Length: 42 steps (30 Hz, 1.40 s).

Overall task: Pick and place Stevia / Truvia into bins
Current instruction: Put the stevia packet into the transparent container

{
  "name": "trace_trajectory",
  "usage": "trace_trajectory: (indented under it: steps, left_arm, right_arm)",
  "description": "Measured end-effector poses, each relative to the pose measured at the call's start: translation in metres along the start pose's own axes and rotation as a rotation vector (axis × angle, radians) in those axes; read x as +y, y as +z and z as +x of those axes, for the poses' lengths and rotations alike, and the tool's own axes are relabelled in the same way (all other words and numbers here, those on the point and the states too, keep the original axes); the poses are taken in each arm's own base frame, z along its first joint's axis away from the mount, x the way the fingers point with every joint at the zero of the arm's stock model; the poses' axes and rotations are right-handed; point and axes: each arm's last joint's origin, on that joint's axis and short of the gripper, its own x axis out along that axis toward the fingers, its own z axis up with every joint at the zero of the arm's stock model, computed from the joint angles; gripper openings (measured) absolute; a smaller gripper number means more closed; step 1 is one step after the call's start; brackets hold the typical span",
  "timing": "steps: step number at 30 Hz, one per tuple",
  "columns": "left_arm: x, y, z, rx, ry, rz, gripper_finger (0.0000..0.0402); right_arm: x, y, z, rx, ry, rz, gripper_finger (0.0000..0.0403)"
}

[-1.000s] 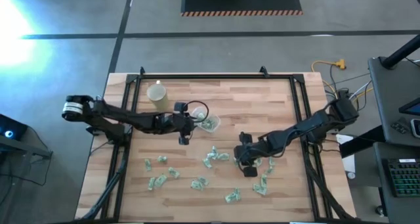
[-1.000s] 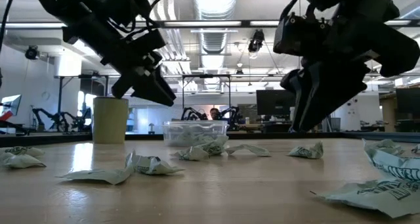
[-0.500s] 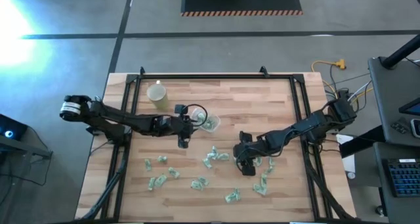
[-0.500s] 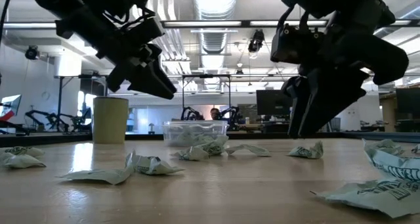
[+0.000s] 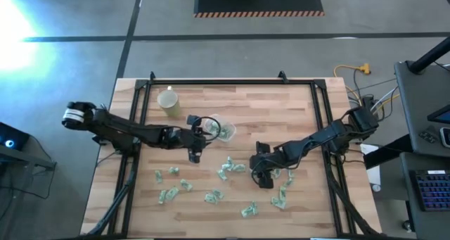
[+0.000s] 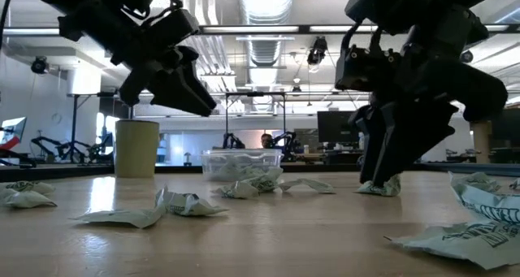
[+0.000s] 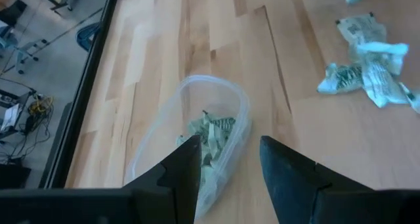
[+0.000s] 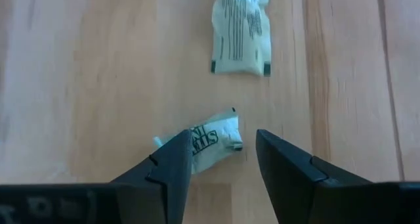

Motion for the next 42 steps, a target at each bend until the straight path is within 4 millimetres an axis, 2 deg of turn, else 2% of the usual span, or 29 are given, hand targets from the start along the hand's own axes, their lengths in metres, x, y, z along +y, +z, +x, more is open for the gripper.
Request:
trace_trajectory:
  steps: [8,15,22,32,37,42]
  left_arm:
    - [0.0,0.006,-0.016,-0.047,-0.012,-0.008,0.0139]
    - [0.001,0.009,-0.029,-0.072,-0.022,-0.022,0.0139]
    - [0.0,0.01,-0.033,-0.087,-0.029,-0.022,0.0139]
    - [-0.003,0.007,-0.033,-0.049,-0.044,-0.002,0.0139]
    - [-0.005,0.0,-0.033,0.027,-0.066,-0.046,0.0139]
    - [-0.009,-0.008,-0.035,0.108,-0.089,-0.13,0.0139]
  right_arm:
    - [-0.002,0.0,0.0,0.002,-0.004,-0.022,0.0135]
    - [-0.002,0.0,0.0,0.005,-0.003,-0.04,0.0071]
    - [-0.001,0.001,-0.001,0.005,0.004,-0.077,0.0013]
    - [0.001,0.011,-0.005,-0.034,-0.012,-0.161,0.0009]
    - [-0.001,0.019,-0.011,-0.082,-0.119,-0.249,0.0009]
    - [-0.013,0.028,-0.015,-0.123,-0.311,-0.319,0.0009]
